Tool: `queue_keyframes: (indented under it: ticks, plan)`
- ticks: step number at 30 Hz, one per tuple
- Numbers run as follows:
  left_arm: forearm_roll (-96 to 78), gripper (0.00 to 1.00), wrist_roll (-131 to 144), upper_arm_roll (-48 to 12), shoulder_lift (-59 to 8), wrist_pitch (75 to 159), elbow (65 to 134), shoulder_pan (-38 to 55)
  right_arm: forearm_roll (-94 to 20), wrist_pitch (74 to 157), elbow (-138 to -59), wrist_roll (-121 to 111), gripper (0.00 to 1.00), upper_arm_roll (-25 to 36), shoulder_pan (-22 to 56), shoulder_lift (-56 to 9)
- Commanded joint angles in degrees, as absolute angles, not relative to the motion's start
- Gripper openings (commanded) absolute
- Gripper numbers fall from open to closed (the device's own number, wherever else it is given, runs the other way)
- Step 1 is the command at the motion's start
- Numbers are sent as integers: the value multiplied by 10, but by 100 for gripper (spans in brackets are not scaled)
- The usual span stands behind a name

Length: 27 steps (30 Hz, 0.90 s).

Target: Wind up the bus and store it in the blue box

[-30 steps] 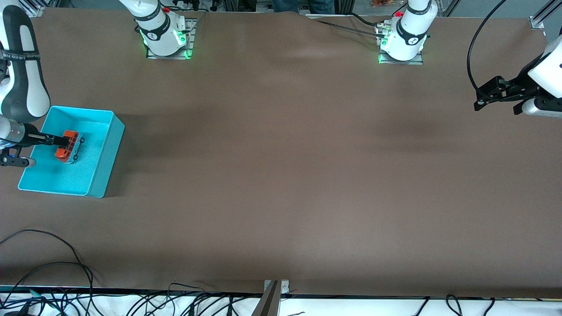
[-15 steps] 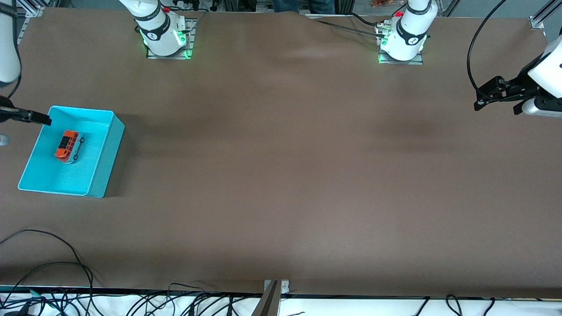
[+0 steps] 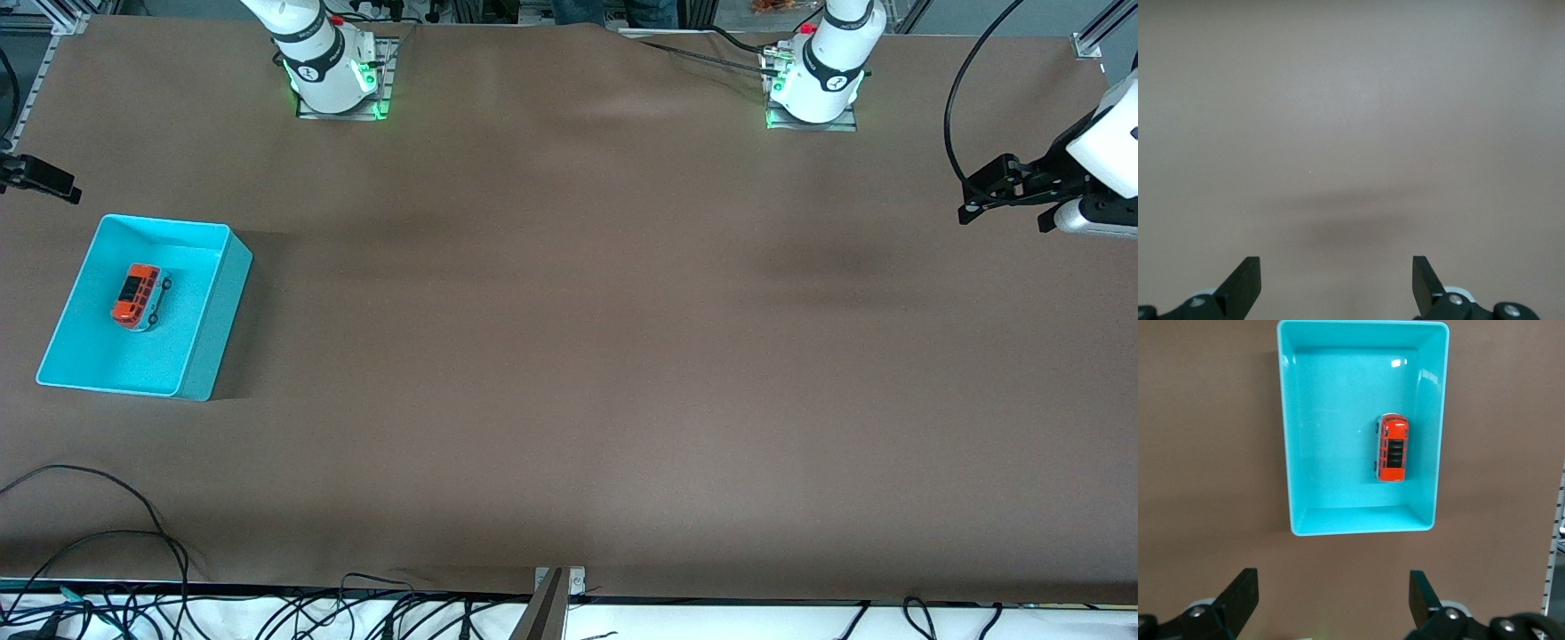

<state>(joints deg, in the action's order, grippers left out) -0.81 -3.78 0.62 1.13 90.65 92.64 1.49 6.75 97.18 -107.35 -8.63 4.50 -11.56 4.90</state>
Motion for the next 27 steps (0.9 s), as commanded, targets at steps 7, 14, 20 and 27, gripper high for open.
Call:
queue_keyframes:
  ticks: [7,14,20,27]
  plan:
    - [-11,100,-34,5,3,890,906,14,28,904,-1041,-69,100,48,-77,69]
    - [-11,100,-34,4,3,890,906,14,4,872,-1001,-3,100,43,-42,63]
    - [-11,100,-33,4,4,890,906,14,2,867,-989,91,100,7,-15,55]
    - [-11,100,-33,4,4,890,906,14,-11,876,-991,128,100,-33,-15,45]
